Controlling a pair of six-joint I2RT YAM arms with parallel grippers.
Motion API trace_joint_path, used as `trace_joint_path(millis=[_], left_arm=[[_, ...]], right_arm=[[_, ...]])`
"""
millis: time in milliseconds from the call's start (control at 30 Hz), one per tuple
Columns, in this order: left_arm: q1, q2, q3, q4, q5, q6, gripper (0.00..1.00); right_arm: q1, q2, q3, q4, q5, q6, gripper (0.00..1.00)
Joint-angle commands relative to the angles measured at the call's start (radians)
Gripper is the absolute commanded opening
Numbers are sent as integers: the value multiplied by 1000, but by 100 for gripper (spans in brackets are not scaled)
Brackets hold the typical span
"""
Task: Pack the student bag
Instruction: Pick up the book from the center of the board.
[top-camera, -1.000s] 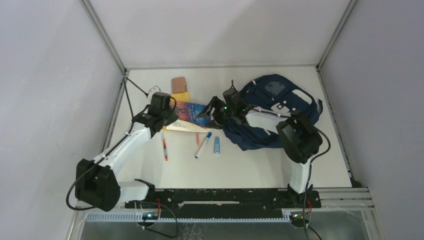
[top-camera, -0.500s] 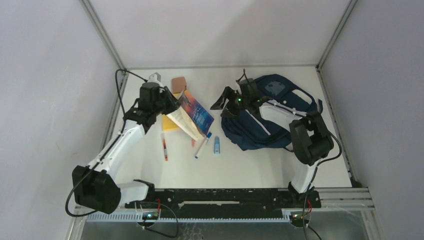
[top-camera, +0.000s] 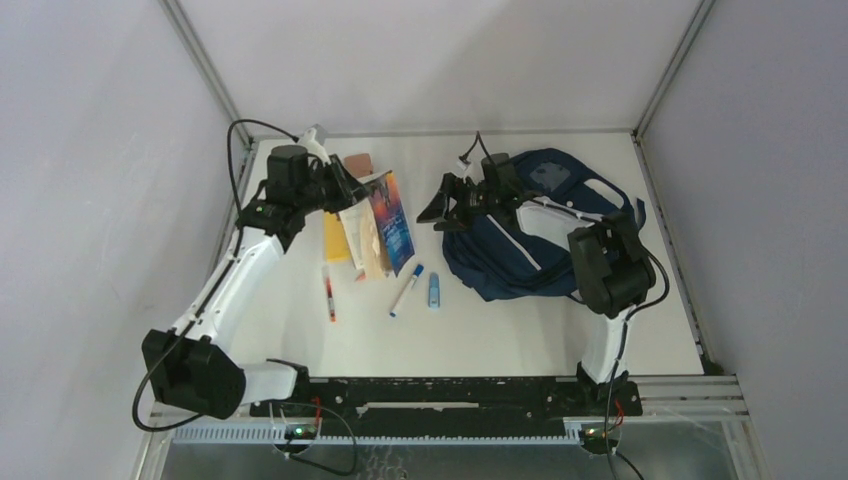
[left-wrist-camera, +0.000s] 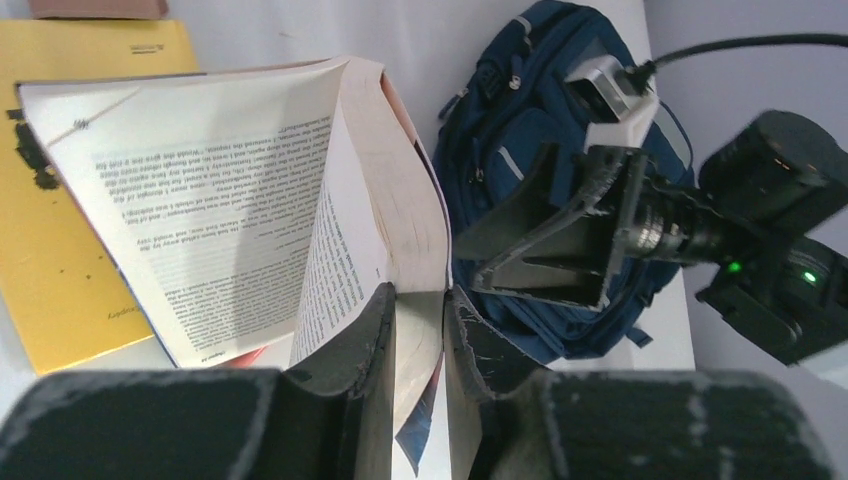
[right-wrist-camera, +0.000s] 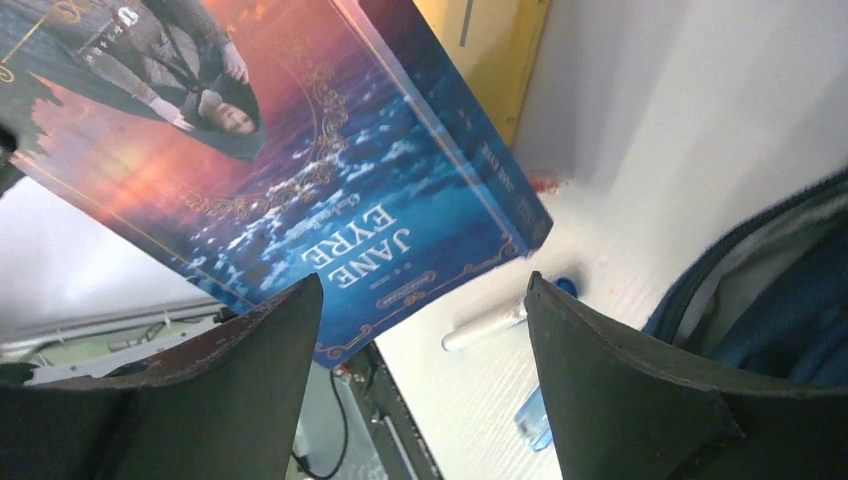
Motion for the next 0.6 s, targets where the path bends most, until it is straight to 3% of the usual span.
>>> trace_joint_path(millis=[0, 67, 167, 400, 500, 567], left_arm=[[17, -24, 129, 132, 178, 18, 0], [26, -20, 149, 132, 236, 17, 0], [31, -3, 167, 131, 318, 20, 0], [31, 15, 153, 169, 444, 18, 0], [33, 19, 142, 192, 477, 11, 0], [32, 27, 137, 207, 480, 2, 0]], right_arm=[[4, 41, 38, 172, -100, -82, 84], [5, 56, -1, 347, -127, -35, 99], [6, 74, -89, 662, -117, 45, 100], [24, 168, -97, 943, -169, 95, 100], [30, 208, -96, 1111, -236, 206, 100], [35, 246, -96, 1311, -258, 358, 100]])
